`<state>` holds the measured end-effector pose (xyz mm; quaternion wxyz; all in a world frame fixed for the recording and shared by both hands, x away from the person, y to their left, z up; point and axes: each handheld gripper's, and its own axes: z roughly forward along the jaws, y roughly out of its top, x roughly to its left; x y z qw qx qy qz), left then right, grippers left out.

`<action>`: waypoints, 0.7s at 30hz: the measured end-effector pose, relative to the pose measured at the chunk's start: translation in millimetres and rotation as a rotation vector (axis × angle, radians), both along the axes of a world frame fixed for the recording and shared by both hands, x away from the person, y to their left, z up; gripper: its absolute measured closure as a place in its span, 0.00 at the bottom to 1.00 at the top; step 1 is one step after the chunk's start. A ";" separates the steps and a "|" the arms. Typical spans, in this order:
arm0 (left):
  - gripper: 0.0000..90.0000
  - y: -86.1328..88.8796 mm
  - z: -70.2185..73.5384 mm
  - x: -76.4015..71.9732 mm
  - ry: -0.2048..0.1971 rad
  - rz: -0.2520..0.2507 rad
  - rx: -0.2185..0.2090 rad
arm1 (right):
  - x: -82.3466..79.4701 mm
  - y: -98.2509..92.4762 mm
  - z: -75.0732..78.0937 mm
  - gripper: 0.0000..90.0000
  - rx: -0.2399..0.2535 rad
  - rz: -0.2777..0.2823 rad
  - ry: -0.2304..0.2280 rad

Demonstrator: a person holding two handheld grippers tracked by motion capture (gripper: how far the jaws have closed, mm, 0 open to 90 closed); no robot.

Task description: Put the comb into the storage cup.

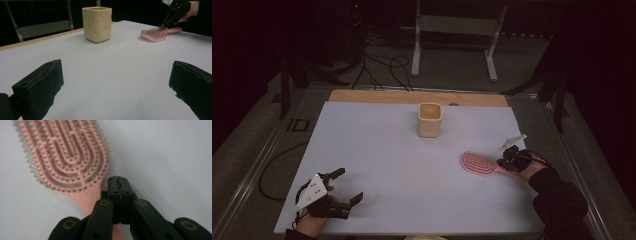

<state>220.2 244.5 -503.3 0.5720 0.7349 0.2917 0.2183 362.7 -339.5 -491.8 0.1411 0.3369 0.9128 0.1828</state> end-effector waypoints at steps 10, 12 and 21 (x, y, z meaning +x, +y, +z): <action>0.00 -0.2 0.1 -0.3 0.000 0.002 0.002 | -21.7 4.3 -0.4 1.00 0.042 -0.074 0.005; 0.00 -0.3 0.1 0.0 0.001 0.001 0.000 | -24.5 4.7 -0.5 1.00 0.056 -0.101 0.013; 0.00 -0.6 0.2 -0.5 0.000 0.003 0.005 | -37.5 7.2 -1.3 1.00 0.076 -0.146 0.006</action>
